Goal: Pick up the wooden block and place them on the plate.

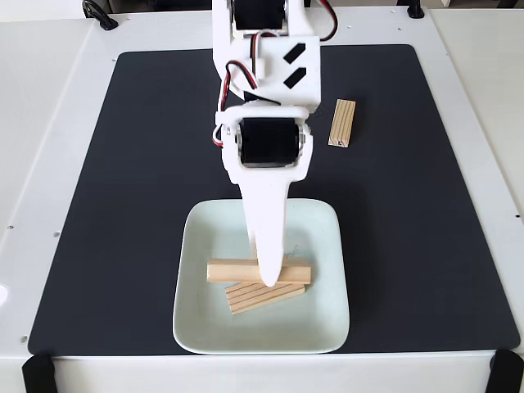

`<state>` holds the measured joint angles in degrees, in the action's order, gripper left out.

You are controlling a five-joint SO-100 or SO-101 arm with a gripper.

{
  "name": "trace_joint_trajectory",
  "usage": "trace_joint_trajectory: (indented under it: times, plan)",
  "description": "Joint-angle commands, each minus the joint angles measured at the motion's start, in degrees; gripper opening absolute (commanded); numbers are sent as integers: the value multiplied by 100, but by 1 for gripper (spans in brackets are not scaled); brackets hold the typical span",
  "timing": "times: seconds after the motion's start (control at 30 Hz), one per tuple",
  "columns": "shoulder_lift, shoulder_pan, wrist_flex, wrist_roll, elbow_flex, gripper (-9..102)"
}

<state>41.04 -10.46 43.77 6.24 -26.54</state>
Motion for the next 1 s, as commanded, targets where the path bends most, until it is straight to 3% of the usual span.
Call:
trace_joint_trajectory:
  times: [0.0,0.97]
  plan:
    - [-185,0,-97,44,606,0]
    - [-1055,18,-123,-44,1055,0]
